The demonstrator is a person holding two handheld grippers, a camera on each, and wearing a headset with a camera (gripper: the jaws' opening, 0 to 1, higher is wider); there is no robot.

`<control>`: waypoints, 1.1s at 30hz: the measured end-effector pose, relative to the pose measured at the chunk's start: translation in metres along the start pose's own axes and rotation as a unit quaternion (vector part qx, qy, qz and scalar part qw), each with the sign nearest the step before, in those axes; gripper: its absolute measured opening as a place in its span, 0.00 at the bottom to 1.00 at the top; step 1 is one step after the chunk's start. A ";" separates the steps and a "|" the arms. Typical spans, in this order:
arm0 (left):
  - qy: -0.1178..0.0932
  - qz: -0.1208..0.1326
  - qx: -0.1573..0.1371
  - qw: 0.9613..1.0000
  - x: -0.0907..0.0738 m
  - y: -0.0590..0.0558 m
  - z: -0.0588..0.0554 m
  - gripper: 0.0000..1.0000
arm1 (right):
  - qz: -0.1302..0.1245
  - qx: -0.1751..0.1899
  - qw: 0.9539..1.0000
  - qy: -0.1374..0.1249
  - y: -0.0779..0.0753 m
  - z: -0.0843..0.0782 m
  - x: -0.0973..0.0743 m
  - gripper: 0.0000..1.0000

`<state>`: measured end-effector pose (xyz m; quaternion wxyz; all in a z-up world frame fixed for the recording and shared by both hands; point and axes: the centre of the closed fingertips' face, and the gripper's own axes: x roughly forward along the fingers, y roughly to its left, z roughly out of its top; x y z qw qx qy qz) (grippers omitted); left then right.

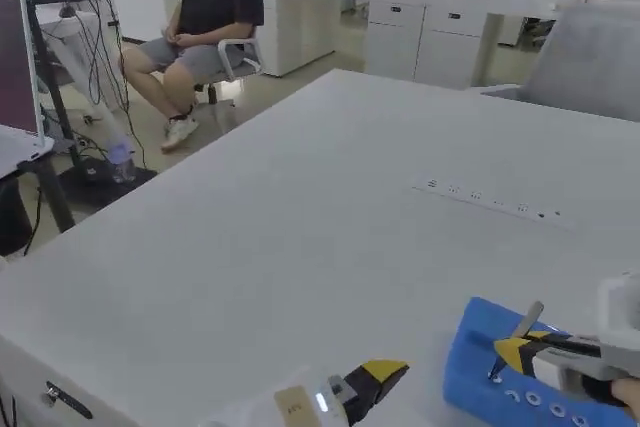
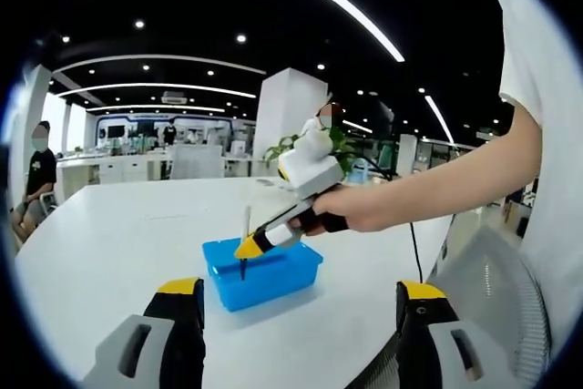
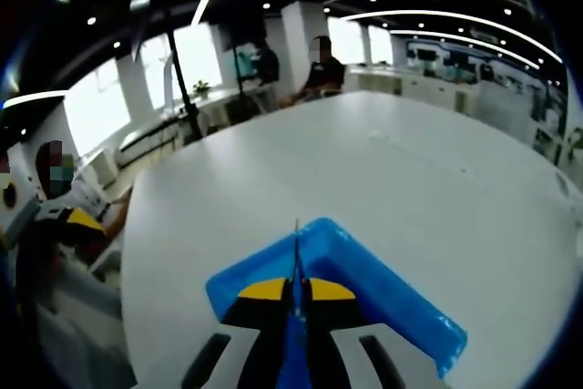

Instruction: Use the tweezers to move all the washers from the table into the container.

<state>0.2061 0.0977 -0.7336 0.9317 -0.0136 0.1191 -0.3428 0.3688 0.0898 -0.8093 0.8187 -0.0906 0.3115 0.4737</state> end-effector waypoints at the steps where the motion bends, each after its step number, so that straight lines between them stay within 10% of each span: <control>1: 0.000 0.000 0.000 1.000 0.000 0.000 0.000 0.88 | -0.003 -0.001 1.000 0.001 -0.002 -0.001 0.000 0.04; 20: -0.014 -0.001 0.011 1.000 -0.006 -0.003 0.006 0.73 | 0.005 0.014 0.997 -0.077 0.046 0.020 -0.072 0.04; 33: 0.135 -0.064 0.031 0.988 -0.005 -0.021 -0.042 0.54 | 0.031 0.014 0.999 -0.030 0.080 -0.038 -0.094 0.04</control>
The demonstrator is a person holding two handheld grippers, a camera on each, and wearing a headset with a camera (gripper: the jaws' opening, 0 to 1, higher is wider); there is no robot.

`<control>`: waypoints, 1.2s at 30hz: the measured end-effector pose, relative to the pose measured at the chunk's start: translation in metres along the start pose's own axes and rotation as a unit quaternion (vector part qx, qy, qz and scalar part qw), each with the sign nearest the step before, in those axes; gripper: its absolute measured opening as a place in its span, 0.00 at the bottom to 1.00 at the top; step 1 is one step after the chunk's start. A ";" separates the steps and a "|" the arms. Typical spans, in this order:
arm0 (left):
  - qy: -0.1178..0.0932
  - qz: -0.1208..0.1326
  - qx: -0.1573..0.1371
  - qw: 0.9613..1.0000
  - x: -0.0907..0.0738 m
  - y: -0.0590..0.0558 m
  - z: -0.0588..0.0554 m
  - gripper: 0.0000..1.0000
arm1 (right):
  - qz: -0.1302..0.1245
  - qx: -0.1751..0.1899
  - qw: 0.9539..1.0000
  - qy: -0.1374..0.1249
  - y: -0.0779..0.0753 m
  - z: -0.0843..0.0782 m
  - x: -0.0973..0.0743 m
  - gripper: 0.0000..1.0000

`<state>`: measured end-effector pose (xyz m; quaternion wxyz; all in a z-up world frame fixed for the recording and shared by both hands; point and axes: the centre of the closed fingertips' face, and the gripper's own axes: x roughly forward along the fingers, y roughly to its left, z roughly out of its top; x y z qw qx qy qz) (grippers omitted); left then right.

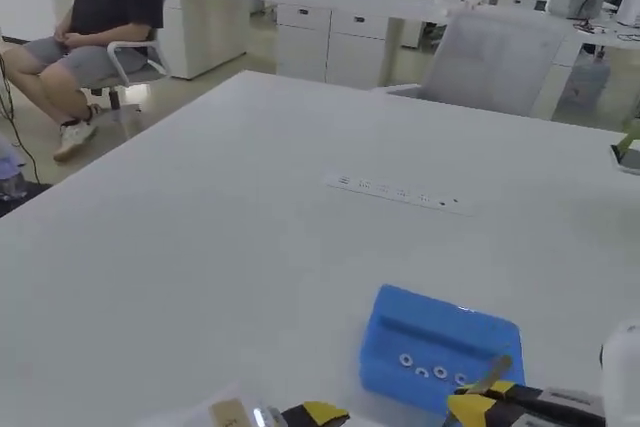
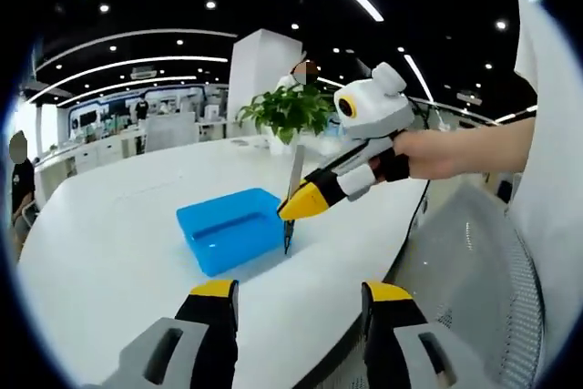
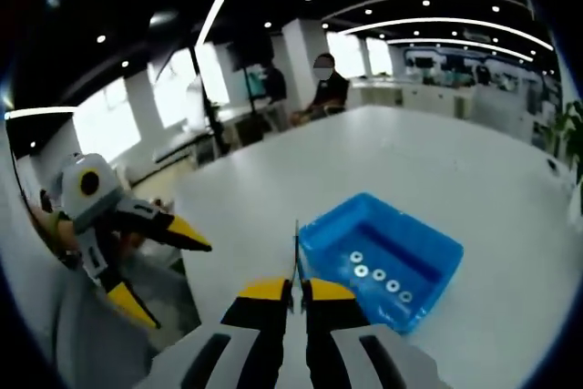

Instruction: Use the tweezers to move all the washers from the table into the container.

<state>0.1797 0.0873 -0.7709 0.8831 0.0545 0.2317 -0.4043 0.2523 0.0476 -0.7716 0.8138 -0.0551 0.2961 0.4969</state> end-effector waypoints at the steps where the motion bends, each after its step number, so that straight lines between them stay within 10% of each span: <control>1: 0.015 -0.009 -0.007 1.000 0.000 -0.001 -0.004 0.49 | 0.003 -0.002 1.000 0.006 0.003 -0.006 -0.001 0.04; 9: 0.022 -0.047 -0.047 0.998 -0.005 0.000 0.006 0.24 | 0.027 -0.026 0.998 0.052 0.018 -0.038 -0.012 0.04; 13: 0.054 -0.084 -0.023 0.995 0.001 -0.007 0.012 0.17 | 0.009 -0.049 0.997 0.063 0.021 -0.047 -0.017 0.04; 18: 0.039 -0.155 0.018 0.987 0.014 -0.027 0.039 0.17 | -0.009 -0.068 0.995 0.070 0.026 -0.051 -0.025 0.04; 26: 0.029 -0.247 0.079 0.965 0.025 -0.054 0.073 0.10 | 0.011 -0.204 0.970 0.131 0.043 -0.071 -0.039 0.04; 36: 0.134 -0.274 0.251 0.919 0.031 -0.077 0.046 0.09 | 0.009 -0.227 0.962 0.148 0.050 -0.077 -0.046 0.04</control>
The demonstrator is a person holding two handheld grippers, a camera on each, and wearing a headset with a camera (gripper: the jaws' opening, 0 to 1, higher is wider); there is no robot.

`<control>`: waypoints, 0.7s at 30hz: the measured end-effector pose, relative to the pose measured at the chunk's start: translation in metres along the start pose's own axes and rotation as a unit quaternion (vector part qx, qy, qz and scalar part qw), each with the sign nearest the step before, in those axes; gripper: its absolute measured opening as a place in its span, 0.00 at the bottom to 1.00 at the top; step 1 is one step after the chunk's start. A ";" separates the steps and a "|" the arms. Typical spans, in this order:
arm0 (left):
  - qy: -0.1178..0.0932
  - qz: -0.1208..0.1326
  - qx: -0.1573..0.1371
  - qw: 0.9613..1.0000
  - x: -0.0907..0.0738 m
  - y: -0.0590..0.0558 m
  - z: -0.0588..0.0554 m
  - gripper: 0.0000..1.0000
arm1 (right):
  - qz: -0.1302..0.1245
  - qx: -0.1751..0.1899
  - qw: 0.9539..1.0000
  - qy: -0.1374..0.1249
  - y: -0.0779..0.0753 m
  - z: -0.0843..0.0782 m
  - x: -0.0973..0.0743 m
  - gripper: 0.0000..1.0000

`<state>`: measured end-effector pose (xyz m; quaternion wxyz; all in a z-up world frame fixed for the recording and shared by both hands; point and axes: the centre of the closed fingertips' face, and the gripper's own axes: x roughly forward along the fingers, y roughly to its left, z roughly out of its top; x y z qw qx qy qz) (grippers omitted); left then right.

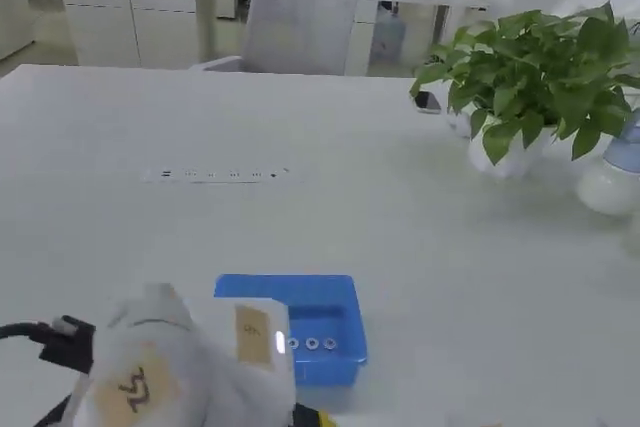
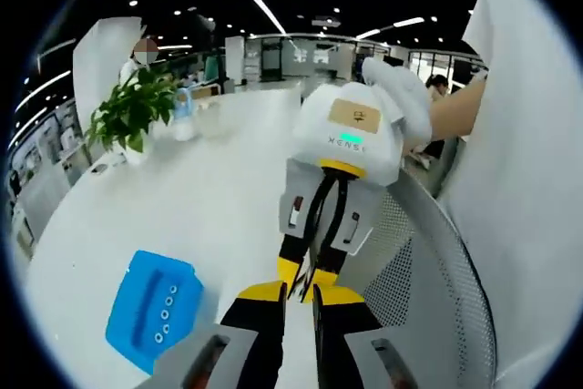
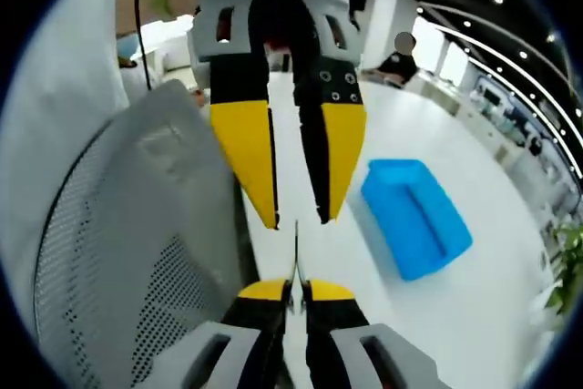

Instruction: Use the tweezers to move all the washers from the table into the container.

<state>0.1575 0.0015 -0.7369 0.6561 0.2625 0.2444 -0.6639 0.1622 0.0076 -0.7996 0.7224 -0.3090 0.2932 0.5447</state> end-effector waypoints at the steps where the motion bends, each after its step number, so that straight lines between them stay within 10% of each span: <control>1: 0.003 0.000 0.010 1.000 0.003 -0.001 0.000 0.08 | 0.000 -0.004 1.000 0.003 0.000 0.000 0.000 0.04; 12: 0.000 0.023 -0.013 1.000 0.011 0.011 -0.011 0.00 | 0.015 -0.044 0.998 0.031 -0.011 -0.005 0.011 0.04; 21: 0.037 0.047 -0.043 0.997 0.008 0.024 -0.047 0.00 | 0.049 -0.044 0.997 0.030 -0.015 -0.004 0.038 0.05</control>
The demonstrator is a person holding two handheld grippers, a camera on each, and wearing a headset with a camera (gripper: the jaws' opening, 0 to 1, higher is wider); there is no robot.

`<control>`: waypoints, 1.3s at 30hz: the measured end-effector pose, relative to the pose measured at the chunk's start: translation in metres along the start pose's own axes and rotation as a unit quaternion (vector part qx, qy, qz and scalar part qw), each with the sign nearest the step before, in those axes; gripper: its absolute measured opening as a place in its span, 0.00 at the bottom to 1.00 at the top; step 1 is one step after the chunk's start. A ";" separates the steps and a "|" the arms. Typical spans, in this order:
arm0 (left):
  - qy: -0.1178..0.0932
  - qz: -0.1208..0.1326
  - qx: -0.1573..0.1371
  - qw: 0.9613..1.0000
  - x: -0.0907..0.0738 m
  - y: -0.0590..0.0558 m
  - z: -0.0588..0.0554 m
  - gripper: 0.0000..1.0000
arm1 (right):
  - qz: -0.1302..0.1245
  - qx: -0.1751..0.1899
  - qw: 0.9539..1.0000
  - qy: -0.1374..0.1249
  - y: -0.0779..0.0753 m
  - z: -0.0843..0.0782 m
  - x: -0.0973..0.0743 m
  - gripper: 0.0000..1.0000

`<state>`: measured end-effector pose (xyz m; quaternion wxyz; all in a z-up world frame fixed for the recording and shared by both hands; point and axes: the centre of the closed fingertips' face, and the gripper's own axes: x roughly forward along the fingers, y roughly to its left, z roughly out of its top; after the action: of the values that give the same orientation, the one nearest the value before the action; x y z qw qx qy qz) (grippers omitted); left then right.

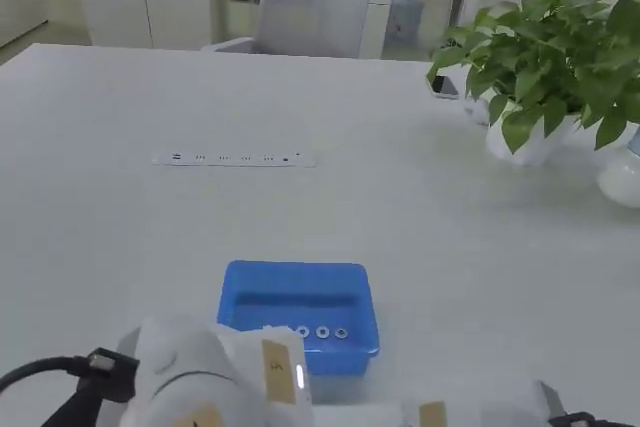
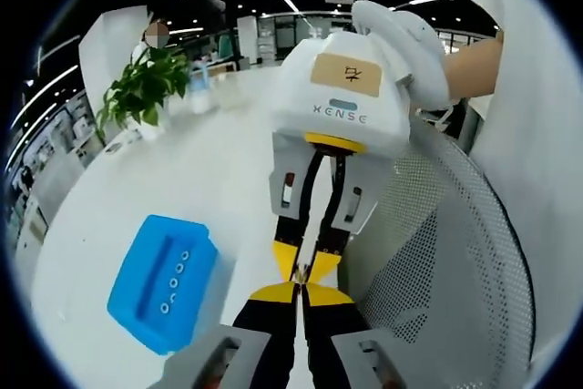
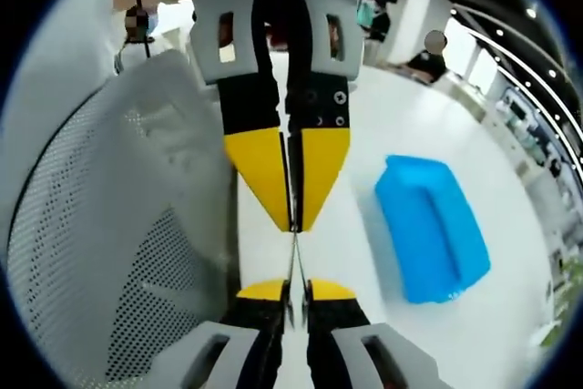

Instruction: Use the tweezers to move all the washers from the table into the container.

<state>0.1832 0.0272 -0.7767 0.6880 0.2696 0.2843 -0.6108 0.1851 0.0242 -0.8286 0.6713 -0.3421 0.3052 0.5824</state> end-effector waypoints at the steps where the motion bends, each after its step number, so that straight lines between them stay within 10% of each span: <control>1: 0.002 0.002 -0.011 1.000 0.001 0.001 -0.006 0.00 | 0.006 0.003 1.000 0.000 0.000 0.000 0.005 0.05; 10: 0.011 0.005 -0.056 0.998 -0.001 0.004 -0.031 0.00 | 0.026 0.068 0.997 -0.039 0.002 0.005 0.010 0.13; 18: 0.054 0.003 -0.072 0.996 0.006 0.008 -0.059 0.00 | -0.041 0.136 0.988 -0.058 0.003 -0.022 -0.029 0.40; 23: 0.104 -0.004 -0.063 0.993 0.013 0.007 -0.083 0.00 | -0.117 0.196 0.970 -0.083 -0.010 -0.031 -0.069 0.60; 30: 0.160 -0.014 -0.046 0.986 0.019 0.007 -0.100 0.00 | -0.162 0.211 0.961 -0.076 -0.013 -0.044 -0.096 0.64; 39: 0.183 -0.027 -0.044 0.982 0.021 0.004 -0.105 0.00 | -0.187 0.219 0.953 -0.089 -0.014 -0.040 -0.110 0.65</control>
<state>0.1822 0.0884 -0.8650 0.6189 0.3386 0.4391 -0.5564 0.1840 -0.0724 -0.7616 0.8513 -0.1845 0.2944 0.3932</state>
